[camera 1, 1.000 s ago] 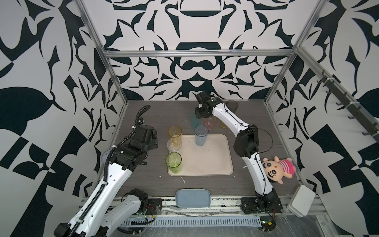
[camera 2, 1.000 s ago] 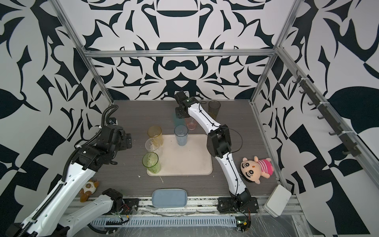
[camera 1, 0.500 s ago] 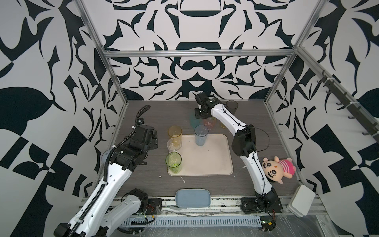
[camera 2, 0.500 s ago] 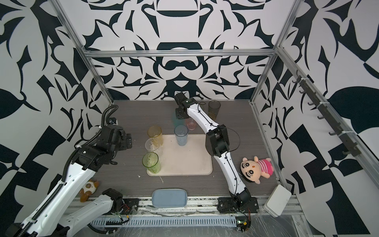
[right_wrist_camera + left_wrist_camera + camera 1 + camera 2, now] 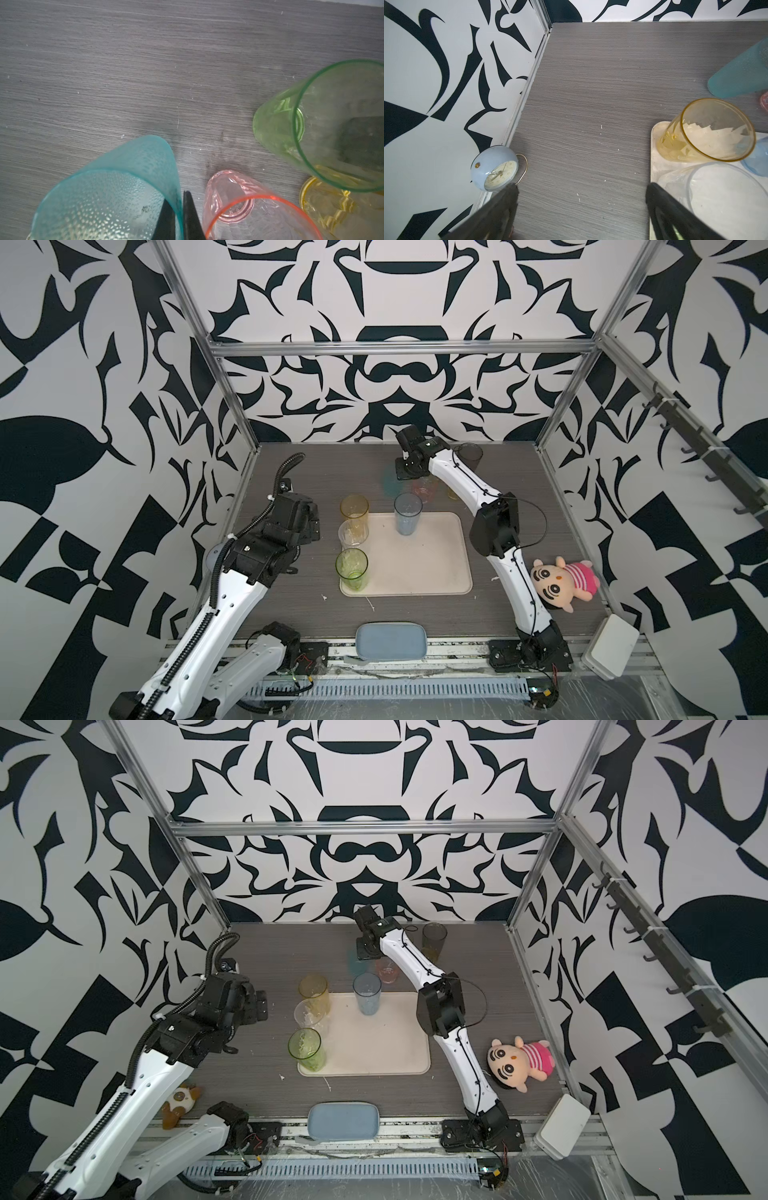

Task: Place the glasses into the tray
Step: Pick up the glass from the top-center of the table.

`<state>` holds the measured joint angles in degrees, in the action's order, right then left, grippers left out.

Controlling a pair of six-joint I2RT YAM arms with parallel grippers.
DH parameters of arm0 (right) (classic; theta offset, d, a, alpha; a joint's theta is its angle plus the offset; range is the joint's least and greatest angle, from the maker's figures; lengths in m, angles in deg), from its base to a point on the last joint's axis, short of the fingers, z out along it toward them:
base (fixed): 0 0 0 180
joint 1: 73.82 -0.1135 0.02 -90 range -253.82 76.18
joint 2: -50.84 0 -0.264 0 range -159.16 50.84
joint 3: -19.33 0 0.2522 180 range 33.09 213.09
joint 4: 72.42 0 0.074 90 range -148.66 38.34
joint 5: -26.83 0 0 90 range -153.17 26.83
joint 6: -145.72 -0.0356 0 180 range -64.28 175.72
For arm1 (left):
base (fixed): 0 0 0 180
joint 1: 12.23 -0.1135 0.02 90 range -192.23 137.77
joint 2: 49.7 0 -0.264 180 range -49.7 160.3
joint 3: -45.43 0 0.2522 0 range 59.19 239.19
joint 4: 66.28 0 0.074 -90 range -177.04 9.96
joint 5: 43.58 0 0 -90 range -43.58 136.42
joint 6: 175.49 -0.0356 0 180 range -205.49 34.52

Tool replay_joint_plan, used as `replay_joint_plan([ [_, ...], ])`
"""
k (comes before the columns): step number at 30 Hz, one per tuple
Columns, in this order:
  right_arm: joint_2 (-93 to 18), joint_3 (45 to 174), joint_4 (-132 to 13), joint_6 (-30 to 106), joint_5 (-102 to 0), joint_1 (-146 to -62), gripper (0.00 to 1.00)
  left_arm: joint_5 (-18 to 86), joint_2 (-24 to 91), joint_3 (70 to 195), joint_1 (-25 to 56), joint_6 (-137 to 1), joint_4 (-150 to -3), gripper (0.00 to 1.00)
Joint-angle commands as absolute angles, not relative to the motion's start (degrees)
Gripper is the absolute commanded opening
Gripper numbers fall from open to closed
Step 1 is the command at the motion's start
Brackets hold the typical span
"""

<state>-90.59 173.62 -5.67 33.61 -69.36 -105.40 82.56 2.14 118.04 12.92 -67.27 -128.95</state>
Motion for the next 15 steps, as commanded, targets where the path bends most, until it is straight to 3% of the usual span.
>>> replay_joint_plan([
  [1, -88.22, 176.0, -5.54, 33.31, -69.33, -105.29, 0.0, 82.48, 1.54, 117.38, 12.84, -66.41, -129.79, 0.99],
  [15, -81.67, 175.91, -3.9, 32.78, -68.18, -105.22, 0.0, 82.76, 1.28, 117.45, 12.85, -66.41, -129.75, 1.0],
])
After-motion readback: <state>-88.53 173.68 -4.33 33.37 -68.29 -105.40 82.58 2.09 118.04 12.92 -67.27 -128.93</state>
